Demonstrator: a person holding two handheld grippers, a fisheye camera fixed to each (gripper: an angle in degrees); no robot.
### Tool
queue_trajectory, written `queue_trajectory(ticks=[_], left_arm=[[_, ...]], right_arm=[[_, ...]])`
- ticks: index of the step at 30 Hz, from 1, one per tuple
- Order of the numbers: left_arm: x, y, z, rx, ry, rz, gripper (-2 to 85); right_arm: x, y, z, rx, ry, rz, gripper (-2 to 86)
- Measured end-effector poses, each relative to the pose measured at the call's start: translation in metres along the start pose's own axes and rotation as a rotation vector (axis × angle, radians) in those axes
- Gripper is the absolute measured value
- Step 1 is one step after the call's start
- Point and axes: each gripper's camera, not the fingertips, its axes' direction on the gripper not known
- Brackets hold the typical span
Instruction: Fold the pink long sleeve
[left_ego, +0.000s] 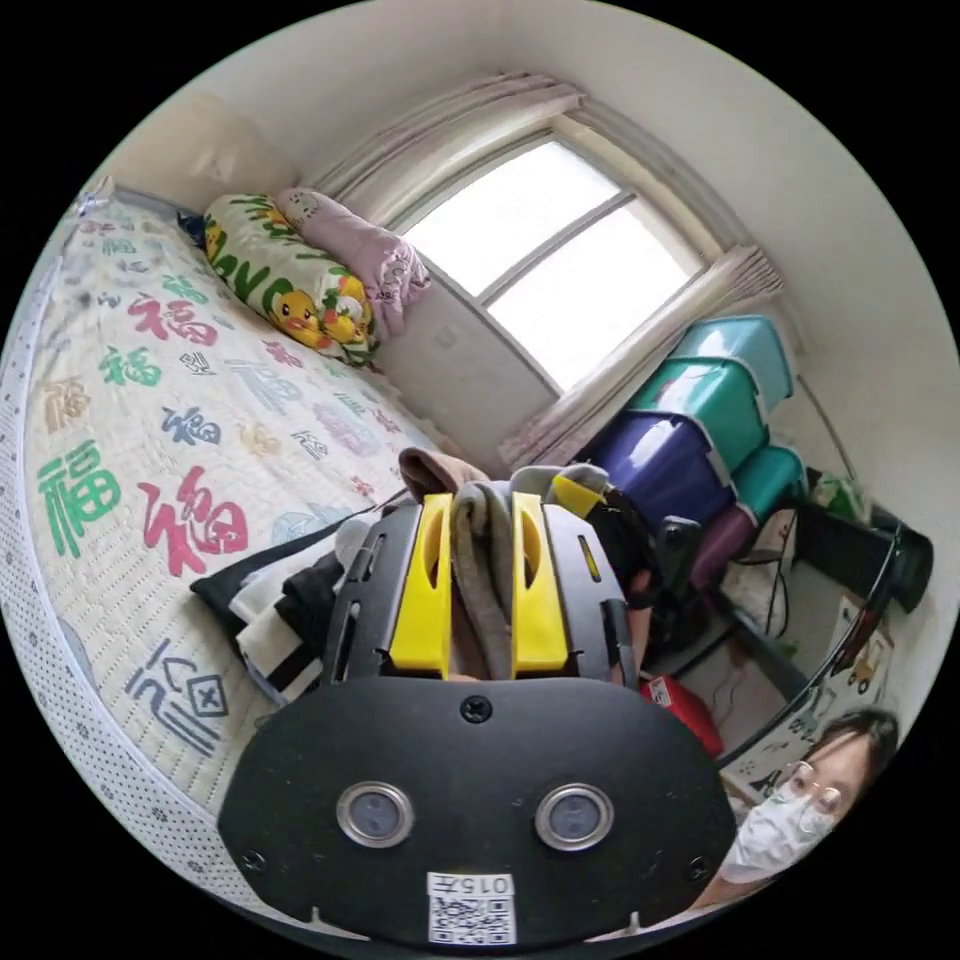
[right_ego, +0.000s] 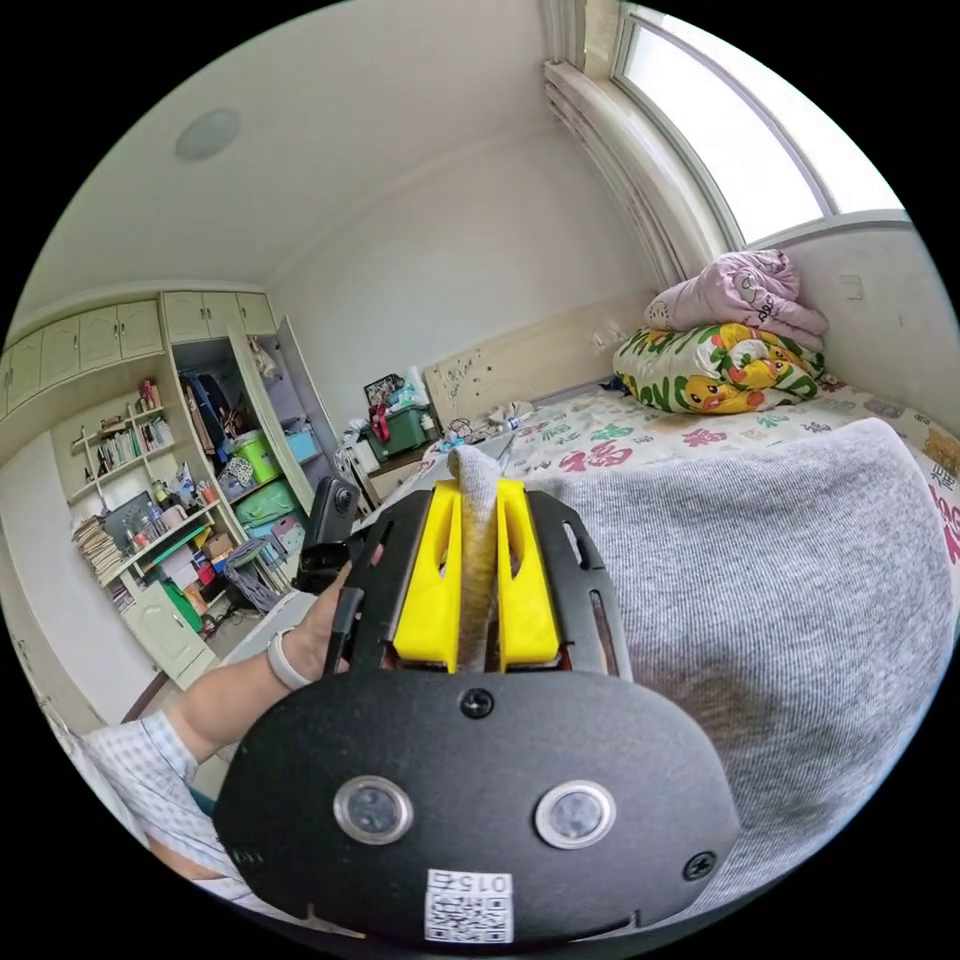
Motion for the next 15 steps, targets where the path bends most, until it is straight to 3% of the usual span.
queue_trajectory(ticks=[9,15], left_arm=[[-0.011,0.043,-0.029,0.051,0.013,-0.047,4.4],[0.033,0.078,-0.081,0.052,0.043,0.064,2.1]], right_arm=[[-0.035,0.057,-0.082,0.24,0.011,-0.165,5.9],[-0.117,0.067,-0.216,0.385,0.078,-0.308,5.5]])
